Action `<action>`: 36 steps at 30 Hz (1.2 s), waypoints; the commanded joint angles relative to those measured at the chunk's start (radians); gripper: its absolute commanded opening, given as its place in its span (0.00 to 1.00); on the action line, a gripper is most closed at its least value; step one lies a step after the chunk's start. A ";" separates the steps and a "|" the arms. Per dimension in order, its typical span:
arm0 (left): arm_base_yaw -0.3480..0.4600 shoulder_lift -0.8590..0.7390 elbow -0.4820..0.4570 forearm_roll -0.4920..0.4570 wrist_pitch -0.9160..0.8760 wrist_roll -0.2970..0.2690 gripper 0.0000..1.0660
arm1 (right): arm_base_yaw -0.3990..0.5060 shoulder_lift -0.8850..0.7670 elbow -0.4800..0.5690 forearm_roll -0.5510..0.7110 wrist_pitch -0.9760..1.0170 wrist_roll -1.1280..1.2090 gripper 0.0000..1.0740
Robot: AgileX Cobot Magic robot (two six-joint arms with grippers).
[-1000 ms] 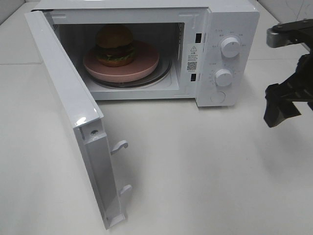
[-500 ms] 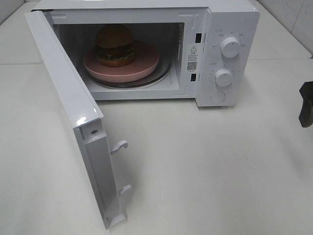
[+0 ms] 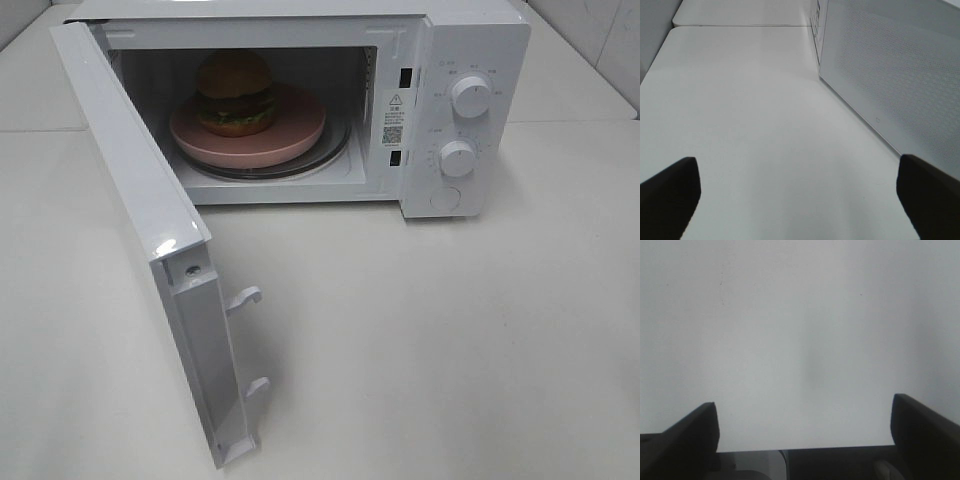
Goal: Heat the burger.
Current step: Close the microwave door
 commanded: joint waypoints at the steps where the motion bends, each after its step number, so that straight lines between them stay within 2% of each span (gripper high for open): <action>1: 0.002 -0.016 0.002 -0.008 -0.008 -0.001 0.94 | -0.005 -0.123 0.028 0.007 0.039 0.005 0.83; 7: 0.002 -0.016 0.002 -0.008 -0.008 -0.001 0.94 | -0.005 -0.359 0.100 0.048 0.041 -0.012 0.83; 13: 0.002 -0.016 0.002 -0.008 -0.008 -0.001 0.94 | -0.005 -0.530 0.103 0.096 0.028 -0.079 0.83; 23: 0.002 -0.016 0.002 -0.008 -0.008 -0.001 0.94 | 0.000 -0.700 0.101 0.100 0.043 -0.085 0.83; 36: 0.002 -0.016 0.002 -0.008 -0.008 -0.001 0.94 | 0.000 -0.906 0.094 0.027 0.081 -0.050 0.83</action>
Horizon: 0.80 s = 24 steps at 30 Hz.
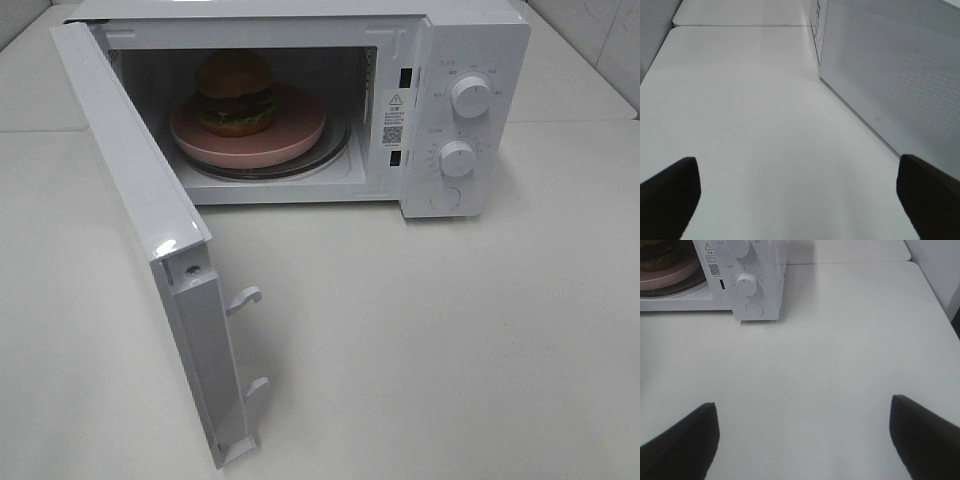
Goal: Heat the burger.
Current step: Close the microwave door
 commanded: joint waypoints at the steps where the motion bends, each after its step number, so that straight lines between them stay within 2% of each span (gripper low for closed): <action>1: 0.002 -0.016 0.002 -0.008 -0.008 -0.001 0.94 | 0.000 -0.043 -0.005 -0.038 0.017 0.031 0.83; 13: 0.002 -0.016 0.002 -0.008 -0.008 -0.001 0.94 | 0.000 -0.100 0.015 -0.161 0.108 0.100 0.83; 24: 0.002 -0.016 0.002 -0.008 -0.008 -0.001 0.94 | 0.001 -0.100 0.024 -0.127 0.102 0.083 0.83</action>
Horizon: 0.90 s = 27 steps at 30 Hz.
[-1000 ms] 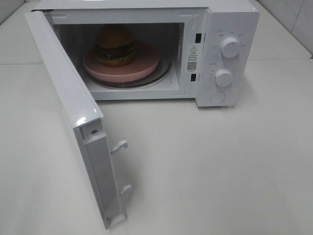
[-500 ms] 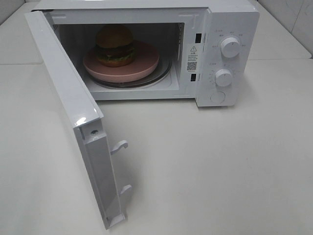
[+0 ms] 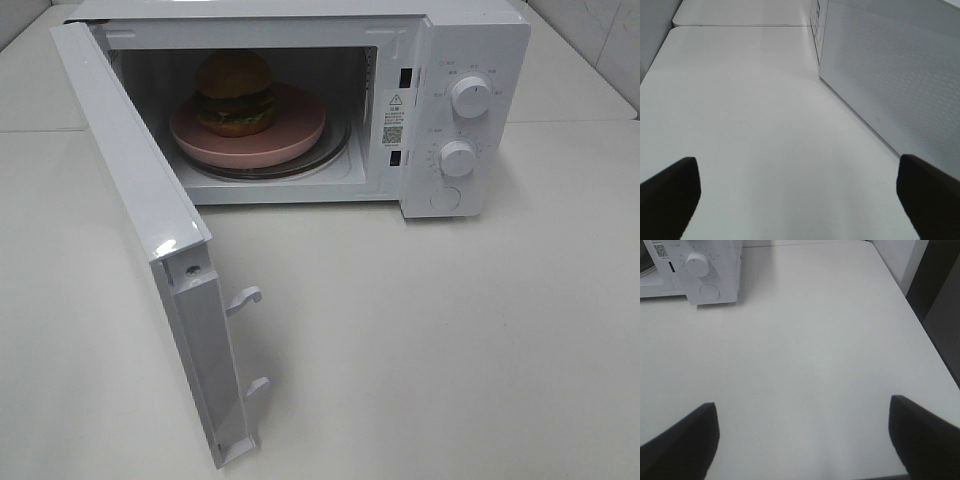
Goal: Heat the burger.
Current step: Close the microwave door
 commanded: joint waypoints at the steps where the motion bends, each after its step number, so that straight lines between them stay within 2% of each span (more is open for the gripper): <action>1: 0.002 -0.016 0.002 -0.008 -0.008 -0.001 0.94 | 0.001 -0.022 0.002 0.012 0.000 -0.013 0.83; 4: 0.002 -0.016 0.002 -0.008 -0.008 -0.001 0.94 | 0.001 -0.022 0.002 0.042 0.000 -0.051 0.85; 6: 0.002 -0.016 0.002 -0.008 -0.008 -0.001 0.94 | 0.001 -0.022 0.002 0.083 0.002 -0.100 0.93; 12: 0.002 -0.016 0.002 -0.008 -0.008 -0.001 0.94 | 0.001 -0.022 0.002 0.072 0.002 -0.029 0.93; 27: 0.002 -0.016 0.002 -0.008 -0.008 -0.001 0.94 | 0.001 -0.022 0.002 0.068 0.000 -0.023 0.93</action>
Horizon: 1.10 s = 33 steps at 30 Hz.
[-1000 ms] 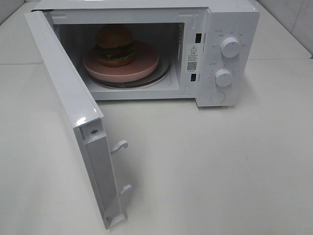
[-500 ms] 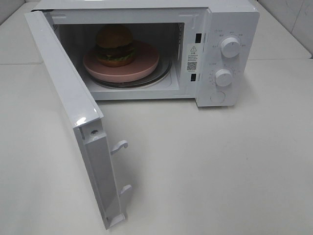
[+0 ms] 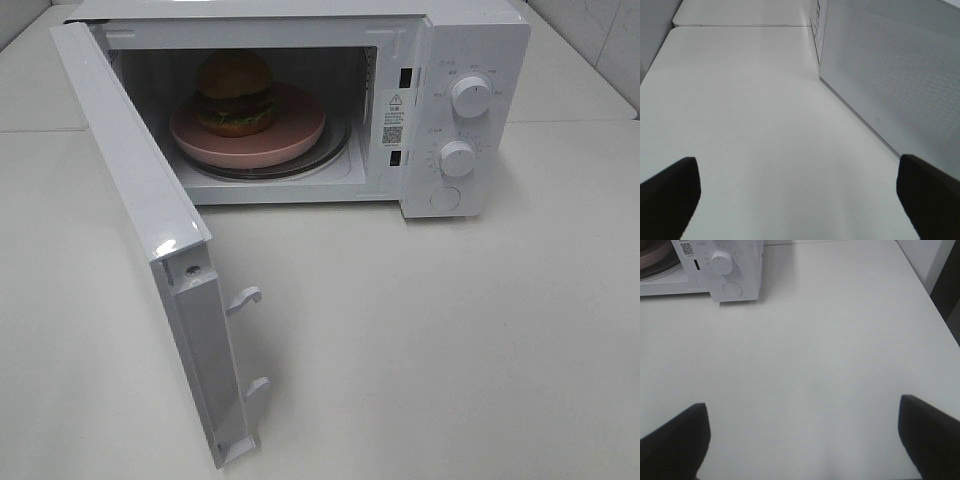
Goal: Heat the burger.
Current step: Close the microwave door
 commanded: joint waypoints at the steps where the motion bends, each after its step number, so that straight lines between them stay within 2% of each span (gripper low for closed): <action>1: 0.002 -0.016 0.002 -0.008 -0.008 -0.001 0.94 | 0.000 -0.022 0.002 -0.003 -0.002 0.004 0.93; 25: 0.002 -0.016 0.002 -0.006 -0.008 -0.003 0.94 | 0.000 -0.022 0.002 -0.003 -0.002 0.004 0.93; 31: 0.002 0.091 -0.020 0.020 -0.040 -0.050 0.94 | 0.000 -0.021 0.002 -0.003 -0.002 0.005 0.93; 33: 0.002 0.185 -0.055 0.036 -0.197 -0.052 0.94 | 0.000 -0.021 0.002 -0.003 -0.002 0.005 0.93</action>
